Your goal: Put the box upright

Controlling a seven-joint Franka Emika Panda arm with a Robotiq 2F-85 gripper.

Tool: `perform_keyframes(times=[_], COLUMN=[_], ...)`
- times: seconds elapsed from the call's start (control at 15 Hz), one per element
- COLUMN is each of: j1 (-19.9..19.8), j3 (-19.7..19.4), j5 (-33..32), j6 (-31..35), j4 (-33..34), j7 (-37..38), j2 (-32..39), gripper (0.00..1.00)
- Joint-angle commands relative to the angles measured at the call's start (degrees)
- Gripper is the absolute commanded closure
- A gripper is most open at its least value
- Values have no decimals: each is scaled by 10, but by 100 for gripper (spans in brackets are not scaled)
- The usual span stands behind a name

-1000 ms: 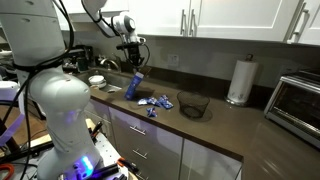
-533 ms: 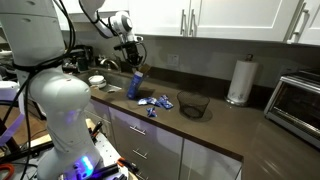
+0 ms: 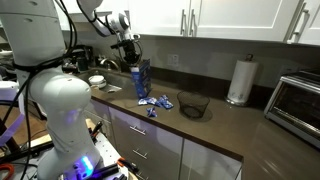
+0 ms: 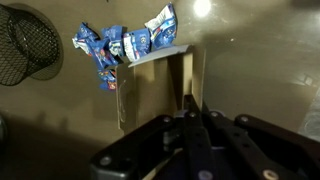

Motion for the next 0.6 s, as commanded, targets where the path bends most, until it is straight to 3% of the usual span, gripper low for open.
perform_keyframes(times=[0.0, 0.53], j1=[6, 17], j3=[2, -4], j5=[-16, -34], j6=[-23, -56], j4=[25, 53], j7=[47, 122], j2=[16, 61], gripper=[100, 100])
